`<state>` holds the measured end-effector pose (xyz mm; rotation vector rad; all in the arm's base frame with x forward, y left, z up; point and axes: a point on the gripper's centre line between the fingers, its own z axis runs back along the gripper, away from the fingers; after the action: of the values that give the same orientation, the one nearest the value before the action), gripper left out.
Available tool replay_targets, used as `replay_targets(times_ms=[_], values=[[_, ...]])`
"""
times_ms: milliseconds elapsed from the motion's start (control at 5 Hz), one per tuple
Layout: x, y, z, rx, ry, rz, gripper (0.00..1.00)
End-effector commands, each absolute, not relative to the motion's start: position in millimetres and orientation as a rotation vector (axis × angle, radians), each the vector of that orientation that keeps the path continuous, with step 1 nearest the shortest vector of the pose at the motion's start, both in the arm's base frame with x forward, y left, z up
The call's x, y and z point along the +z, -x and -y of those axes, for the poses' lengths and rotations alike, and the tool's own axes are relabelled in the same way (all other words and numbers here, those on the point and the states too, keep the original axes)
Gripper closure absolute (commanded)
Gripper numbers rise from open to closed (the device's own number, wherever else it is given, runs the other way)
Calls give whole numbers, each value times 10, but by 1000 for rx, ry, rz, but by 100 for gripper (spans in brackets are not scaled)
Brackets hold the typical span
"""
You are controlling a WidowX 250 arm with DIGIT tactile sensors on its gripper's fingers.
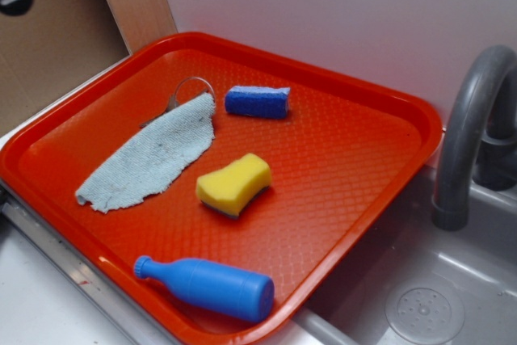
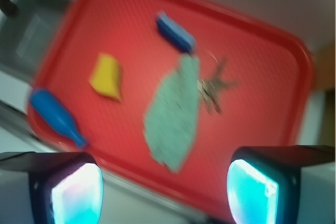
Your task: Grab the green sponge.
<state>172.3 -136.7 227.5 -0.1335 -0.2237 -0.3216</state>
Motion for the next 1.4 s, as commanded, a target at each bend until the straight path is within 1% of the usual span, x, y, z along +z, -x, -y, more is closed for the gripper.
replay_targets(times_ms=[0,200,400,600,800,1000,1200], values=[[2108,-1933,1846,-279,245,260,0],[1865,-2082,2028,-276,241,210,0],[1567,-2238,2193,-232,240,135,0],[1314,-2311,2340,-247,236,94,0],[1147,-2355,2468,-223,215,35,0],[971,-2370,2540,-223,185,-8,0],[651,-2394,2594,-245,124,-92,0]])
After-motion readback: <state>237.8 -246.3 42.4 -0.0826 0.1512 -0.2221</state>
